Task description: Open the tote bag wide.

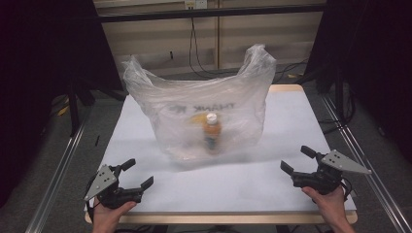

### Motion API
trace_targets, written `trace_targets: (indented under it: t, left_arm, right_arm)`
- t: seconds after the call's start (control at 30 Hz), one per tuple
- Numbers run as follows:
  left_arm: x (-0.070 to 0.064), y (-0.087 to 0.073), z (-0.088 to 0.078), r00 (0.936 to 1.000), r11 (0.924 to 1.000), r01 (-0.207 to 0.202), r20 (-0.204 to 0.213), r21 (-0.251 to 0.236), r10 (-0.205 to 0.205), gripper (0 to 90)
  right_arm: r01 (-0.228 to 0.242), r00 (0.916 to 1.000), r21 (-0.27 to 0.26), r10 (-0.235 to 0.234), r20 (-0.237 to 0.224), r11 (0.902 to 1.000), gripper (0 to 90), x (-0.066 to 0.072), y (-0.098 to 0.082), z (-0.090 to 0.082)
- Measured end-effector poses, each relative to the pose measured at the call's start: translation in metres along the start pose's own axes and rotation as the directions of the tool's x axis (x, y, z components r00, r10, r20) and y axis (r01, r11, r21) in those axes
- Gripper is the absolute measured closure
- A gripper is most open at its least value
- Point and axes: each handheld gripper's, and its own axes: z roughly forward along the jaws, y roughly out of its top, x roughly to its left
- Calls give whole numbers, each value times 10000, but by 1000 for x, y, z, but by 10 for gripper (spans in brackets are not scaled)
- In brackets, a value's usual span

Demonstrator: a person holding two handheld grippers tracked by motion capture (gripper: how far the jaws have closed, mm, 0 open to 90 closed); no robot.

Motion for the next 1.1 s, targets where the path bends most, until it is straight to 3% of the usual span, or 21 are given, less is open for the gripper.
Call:
trace_targets:
  t: [0.17, 0.23, 0.27, 0.3, 0.33, 0.4, 0.43, 0.47, 0.53, 0.57, 0.67, 0.7, 0.73, 0.77, 0.8, 0.87, 0.9, 0.93, 1.0, 1.03, 1.1]
  left_arm:
    - [0, 0, 1, 9998, 9999, 66, 169, 89, -68, 154]
    - [0, 0, 2, 9994, 9996, 293, 205, 31, -294, 183]
    - [1, 1, 1, 9994, 9993, 200, 262, 302, -208, 217]
    - [3, 2, 2, 9977, 9988, 414, 523, 253, -427, 245]
    - [2, 2, 3, 9982, 9983, 495, 336, 299, -505, 241]
    - [2, 3, 3, 9962, 9974, 587, 618, 427, -613, 293]
    - [1, 4, 4, 9957, 9966, 728, 551, 394, -749, 316]
    - [1, 5, 4, 9965, 9970, 543, 605, 549, -576, 318]
    - [-1, 7, 5, 9921, 9945, 800, 918, 675, -860, 338]
    - [-3, 8, 5, 9929, 9930, 923, 678, 738, -974, 335]
    - [-6, 14, 5, 9870, 9898, 1147, 1030, 849, -1233, 369]
    - [-5, 16, 6, 9841, 9904, 1048, 1345, 901, -1163, 369]
    - [-6, 17, 6, 9854, 9899, 1050, 1242, 953, -1164, 394]
    - [-5, 18, 7, 9800, 9908, 924, 1670, 988, -1081, 428]
    - [-7, 20, 8, 9854, 9897, 947, 1314, 1076, -1086, 446]
    - [-8, 21, 11, 9810, 9906, 738, 1702, 1150, -929, 464]
    - [-10, 22, 12, 9842, 9896, 789, 1486, 1199, -965, 477]
    - [-9, 22, 14, 9745, 9902, 745, 2019, 1184, -975, 498]
    - [-11, 25, 18, 9768, 9893, 592, 1964, 1332, -849, 535]
    - [-13, 26, 19, 9799, 9901, 590, 1822, 1272, -818, 565]
    - [-13, 29, 23, 9667, 9898, 763, 2344, 1200, -1029, 579]
  right_arm:
    - [-54, 9996, 173, 58, -265, 9998, 51, 0, -1, 2]
    - [45, 9991, 438, -26, -418, 9990, 76, -1, -1, 4]
    - [5, 9990, 710, 27, -453, 9975, 89, -1, -1, 6]
    - [-30, 9983, 937, 85, -578, 9956, 91, -2, -2, 8]
    - [-105, 9960, 959, 189, -869, 9953, 103, -3, -2, 9]
    - [34, 9963, 805, 35, -862, 9968, 174, -3, -1, 10]
    - [19, 9944, 652, 50, -1053, 9979, 183, -3, 0, 10]
    - [25, 9944, 546, 33, -1059, 9985, 188, -3, 1, 10]
    - [-13, 9903, 552, 89, -1387, 9985, 224, -2, 4, 10]
    - [91, 9903, 602, -7, -1393, 9981, 245, -1, 5, 10]
    - [245, 9855, 707, -123, -1691, 9972, 285, 0, 6, 12]
    - [298, 9845, 722, -168, -1746, 9969, 331, 1, 6, 12]
    - [317, 9829, 646, -194, -1829, 9974, 357, 1, 7, 12]
    - [289, 9827, 578, -178, -1842, 9979, 358, 2, 8, 12]
    - [253, 9830, 547, -149, -1830, 9982, 372, 2, 9, 12]
    - [251, 9824, 531, -148, -1860, 9983, 406, 4, 11, 12]
    - [244, 9824, 497, -147, -1862, 9985, 433, 4, 11, 12]
    - [272, 9821, 518, -170, -1876, 9983, 458, 5, 12, 13]
    - [213, 9811, 612, -91, -1932, 9979, 482, 6, 15, 14]
    - [189, 9782, 659, -48, -2074, 9976, 550, 5, 18, 16]
    - [215, 9794, 681, -73, -2017, 9974, 576, 6, 20, 18]
